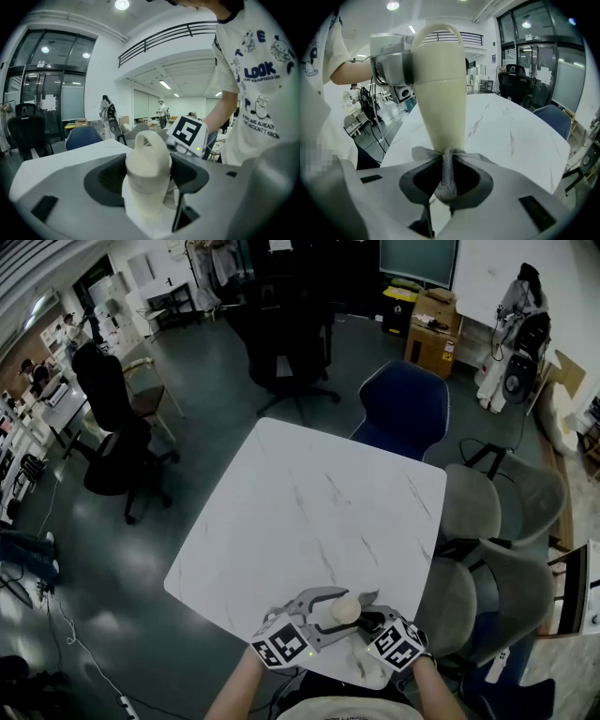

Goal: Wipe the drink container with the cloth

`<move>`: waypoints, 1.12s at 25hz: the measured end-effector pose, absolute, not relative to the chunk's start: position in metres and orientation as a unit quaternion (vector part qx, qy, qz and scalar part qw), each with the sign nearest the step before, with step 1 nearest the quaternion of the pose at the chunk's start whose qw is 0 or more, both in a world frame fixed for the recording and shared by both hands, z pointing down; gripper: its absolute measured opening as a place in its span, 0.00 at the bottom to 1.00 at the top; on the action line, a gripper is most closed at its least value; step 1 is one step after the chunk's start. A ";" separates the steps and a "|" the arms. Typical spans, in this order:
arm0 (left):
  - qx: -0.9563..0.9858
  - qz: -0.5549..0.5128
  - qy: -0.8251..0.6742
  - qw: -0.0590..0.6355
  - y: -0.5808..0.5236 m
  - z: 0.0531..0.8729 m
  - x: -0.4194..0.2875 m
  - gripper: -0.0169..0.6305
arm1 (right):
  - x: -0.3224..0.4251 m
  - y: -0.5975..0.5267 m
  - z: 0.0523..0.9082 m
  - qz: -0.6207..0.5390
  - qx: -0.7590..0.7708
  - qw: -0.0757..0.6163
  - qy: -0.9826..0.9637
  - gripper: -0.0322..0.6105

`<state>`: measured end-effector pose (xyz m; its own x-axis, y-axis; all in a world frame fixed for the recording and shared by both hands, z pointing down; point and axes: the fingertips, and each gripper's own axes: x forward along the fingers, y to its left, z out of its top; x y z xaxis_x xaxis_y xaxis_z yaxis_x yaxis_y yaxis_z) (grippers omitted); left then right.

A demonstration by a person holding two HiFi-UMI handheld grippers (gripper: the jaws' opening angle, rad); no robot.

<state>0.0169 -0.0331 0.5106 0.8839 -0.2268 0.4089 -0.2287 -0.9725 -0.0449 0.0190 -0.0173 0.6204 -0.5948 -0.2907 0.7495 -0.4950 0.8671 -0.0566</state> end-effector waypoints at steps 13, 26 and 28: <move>0.976 0.197 -0.086 0.011 -0.034 0.505 0.020 0.46 | 0.021 -0.024 0.556 0.084 0.158 0.372 -0.911 0.14; 0.977 0.203 -0.059 0.010 -0.031 0.504 0.019 0.46 | 0.021 -0.028 0.515 0.022 0.105 0.369 -0.923 0.14; 0.977 0.204 -0.055 0.010 -0.031 0.505 0.018 0.46 | 0.020 -0.027 0.516 0.017 0.100 0.370 -0.923 0.14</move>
<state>0.0185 -0.0307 0.5055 0.9111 -0.1034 0.3991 -0.1116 -0.9938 -0.0026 0.0200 -0.0274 0.5164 -0.7057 -0.1721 0.6872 -0.1968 0.9795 0.0432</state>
